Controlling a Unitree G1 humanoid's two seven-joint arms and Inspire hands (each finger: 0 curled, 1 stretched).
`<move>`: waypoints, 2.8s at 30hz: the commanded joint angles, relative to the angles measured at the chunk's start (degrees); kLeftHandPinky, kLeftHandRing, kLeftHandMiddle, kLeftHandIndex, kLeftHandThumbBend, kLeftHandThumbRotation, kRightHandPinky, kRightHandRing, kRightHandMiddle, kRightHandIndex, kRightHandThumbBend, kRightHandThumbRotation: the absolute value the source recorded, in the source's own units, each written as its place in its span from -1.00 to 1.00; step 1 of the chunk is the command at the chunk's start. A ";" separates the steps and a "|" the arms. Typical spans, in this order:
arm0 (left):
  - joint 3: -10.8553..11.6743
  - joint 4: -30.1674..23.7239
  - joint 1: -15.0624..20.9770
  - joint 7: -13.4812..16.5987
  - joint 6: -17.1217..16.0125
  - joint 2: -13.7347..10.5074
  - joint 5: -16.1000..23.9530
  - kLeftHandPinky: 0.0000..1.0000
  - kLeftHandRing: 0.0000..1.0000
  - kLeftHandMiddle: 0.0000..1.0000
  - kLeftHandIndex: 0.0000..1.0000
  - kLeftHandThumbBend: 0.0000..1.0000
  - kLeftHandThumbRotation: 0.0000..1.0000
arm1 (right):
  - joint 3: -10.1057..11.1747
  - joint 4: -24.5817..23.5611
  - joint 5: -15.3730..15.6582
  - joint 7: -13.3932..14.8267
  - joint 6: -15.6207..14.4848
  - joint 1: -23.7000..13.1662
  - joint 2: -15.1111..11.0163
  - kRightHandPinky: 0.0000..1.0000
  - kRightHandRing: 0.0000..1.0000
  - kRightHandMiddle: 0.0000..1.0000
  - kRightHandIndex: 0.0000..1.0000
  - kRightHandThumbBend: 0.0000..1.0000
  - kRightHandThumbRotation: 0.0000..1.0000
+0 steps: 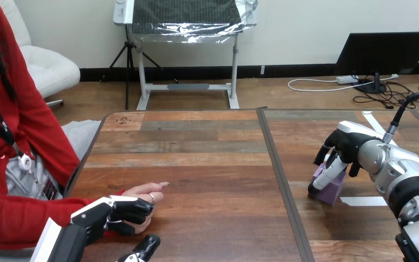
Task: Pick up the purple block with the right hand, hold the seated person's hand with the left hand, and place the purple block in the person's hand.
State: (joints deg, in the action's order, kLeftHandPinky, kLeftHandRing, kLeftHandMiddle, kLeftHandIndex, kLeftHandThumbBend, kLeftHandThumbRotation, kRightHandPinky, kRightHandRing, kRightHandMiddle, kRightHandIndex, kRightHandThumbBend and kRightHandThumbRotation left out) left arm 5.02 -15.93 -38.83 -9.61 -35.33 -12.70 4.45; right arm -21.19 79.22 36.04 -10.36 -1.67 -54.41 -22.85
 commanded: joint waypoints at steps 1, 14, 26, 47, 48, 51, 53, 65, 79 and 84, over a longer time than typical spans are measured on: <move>-0.20 -0.45 1.88 -0.24 -1.24 -0.16 -1.48 0.16 0.31 0.33 0.20 0.03 -0.42 | -0.35 -0.72 0.06 -0.12 0.45 -4.15 -0.82 0.08 0.19 0.30 0.30 0.90 -0.81; 0.06 -0.98 1.64 -0.53 -0.90 -0.16 -1.49 0.17 0.33 0.34 0.21 0.03 -0.46 | -1.16 -0.59 0.73 -0.11 0.35 -4.19 -0.98 0.10 0.19 0.30 0.29 0.83 -0.84; 0.38 0.33 2.36 -0.76 -2.39 -0.52 -1.51 0.19 0.33 0.34 0.22 0.03 -0.46 | -2.22 -0.47 1.54 -1.47 -0.40 -4.58 -0.93 0.13 0.25 0.36 0.32 0.75 -0.85; 0.60 0.31 2.44 -0.51 -2.24 -0.40 -0.88 0.17 0.32 0.34 0.21 -0.01 -0.47 | -2.94 -0.67 2.03 -1.72 -0.13 -4.95 -0.97 0.11 0.26 0.38 0.40 0.77 -0.87; 0.61 0.30 2.43 -0.51 -2.16 -0.39 -0.92 0.17 0.32 0.34 0.21 -0.01 -0.47 | -3.06 -0.62 2.12 -1.56 -0.07 -4.88 -1.01 0.11 0.27 0.39 0.41 0.76 -0.88; 0.62 0.26 2.41 -0.46 -1.92 -0.30 -1.01 0.16 0.31 0.33 0.21 0.00 -0.48 | -3.21 -0.56 2.26 -1.27 0.03 -4.78 -1.06 0.14 0.28 0.39 0.44 0.74 -0.90; 0.64 0.23 2.39 -0.37 -1.74 -0.20 -1.00 0.16 0.31 0.33 0.20 0.01 -0.48 | -3.18 -0.56 2.26 -1.23 0.04 -4.79 -1.06 0.14 0.27 0.39 0.44 0.73 -0.92; 0.68 0.59 2.48 -0.45 -2.04 -0.24 -1.30 0.16 0.31 0.33 0.20 0.03 -0.50 | -3.31 -0.62 2.36 -0.24 1.08 -4.61 -1.29 0.09 0.18 0.31 0.35 0.65 -1.00; 0.69 0.88 2.67 -0.64 -2.56 -0.29 -2.18 0.16 0.31 0.33 0.20 0.01 -0.52 | -4.07 -0.50 3.15 1.02 1.45 -4.38 -1.26 -0.15 -0.03 0.11 0.15 0.41 -1.00; 0.66 1.43 2.90 -0.99 -3.26 -0.54 -2.93 0.17 0.31 0.33 0.20 0.00 -0.55 | -3.94 -0.50 2.97 0.94 1.17 -4.43 -1.20 -0.19 -0.06 0.08 0.12 0.39 -1.00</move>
State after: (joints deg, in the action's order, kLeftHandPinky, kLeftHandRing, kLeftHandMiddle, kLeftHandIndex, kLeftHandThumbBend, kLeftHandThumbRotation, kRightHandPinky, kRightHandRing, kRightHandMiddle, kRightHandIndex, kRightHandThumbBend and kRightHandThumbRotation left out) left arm 5.37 -15.29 -38.65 -10.33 -36.74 -12.69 2.75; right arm -24.80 79.23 38.61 -10.64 -0.75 -54.41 -22.90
